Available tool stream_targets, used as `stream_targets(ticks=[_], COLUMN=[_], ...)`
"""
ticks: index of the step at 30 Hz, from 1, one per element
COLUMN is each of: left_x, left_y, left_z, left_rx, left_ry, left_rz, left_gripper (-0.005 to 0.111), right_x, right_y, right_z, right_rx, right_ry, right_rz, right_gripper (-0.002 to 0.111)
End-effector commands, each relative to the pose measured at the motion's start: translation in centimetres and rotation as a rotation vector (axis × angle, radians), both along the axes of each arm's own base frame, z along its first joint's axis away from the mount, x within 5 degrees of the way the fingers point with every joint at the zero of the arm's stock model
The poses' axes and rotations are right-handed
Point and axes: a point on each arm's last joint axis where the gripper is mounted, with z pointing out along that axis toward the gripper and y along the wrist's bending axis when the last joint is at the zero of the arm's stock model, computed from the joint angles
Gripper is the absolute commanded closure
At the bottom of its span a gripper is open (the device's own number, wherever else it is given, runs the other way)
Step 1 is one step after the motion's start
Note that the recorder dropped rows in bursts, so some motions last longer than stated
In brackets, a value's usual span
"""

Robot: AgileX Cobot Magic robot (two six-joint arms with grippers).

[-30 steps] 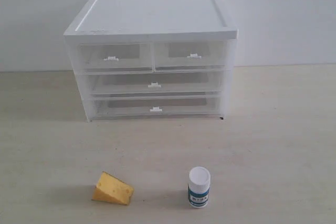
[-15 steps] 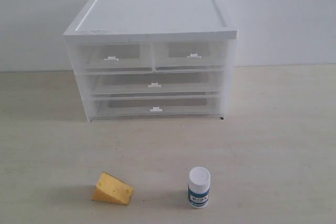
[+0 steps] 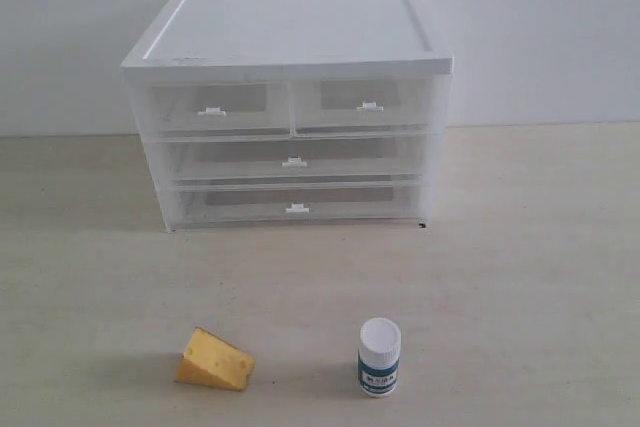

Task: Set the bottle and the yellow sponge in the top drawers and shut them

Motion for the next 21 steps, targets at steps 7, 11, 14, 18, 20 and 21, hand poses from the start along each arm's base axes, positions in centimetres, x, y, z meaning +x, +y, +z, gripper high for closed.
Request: stream_targets(ticks=[7,11,14,18,20,21], left_x=[0.0,0.0,0.0,0.0,0.0,0.0], left_y=[0.0,0.0,0.0,0.0,0.0,0.0], left_z=[0.0,0.0,0.0,0.0,0.0,0.0], left_rx=[-0.004,-0.004,-0.004,-0.004,-0.004,-0.004], left_ry=[-0.007,-0.007,-0.007,-0.007,-0.007,-0.007], left_rz=[0.003,0.003,0.003,0.003,0.003,0.003], left_gripper=[0.103,0.103,0.103,0.103,0.103,0.103], right_x=[8.0,10.2,11.9,13.5,13.9,14.1], right_y=[2.9,3.9,5.6,7.9,9.2,9.7], right_z=[-4.4,-7.0,-8.4,-9.2,-9.4,-9.5], right_rx=[-0.24,-0.354,-0.476,-0.562,-0.567,-0.571], right_ry=[0.174,0.23,0.288,0.314,0.32,0.322], right_rz=[0.151,0.133,0.111,0.033,-0.007,-0.018], right_gripper=[0.108,0.108,0.108,0.108,0.108,0.108])
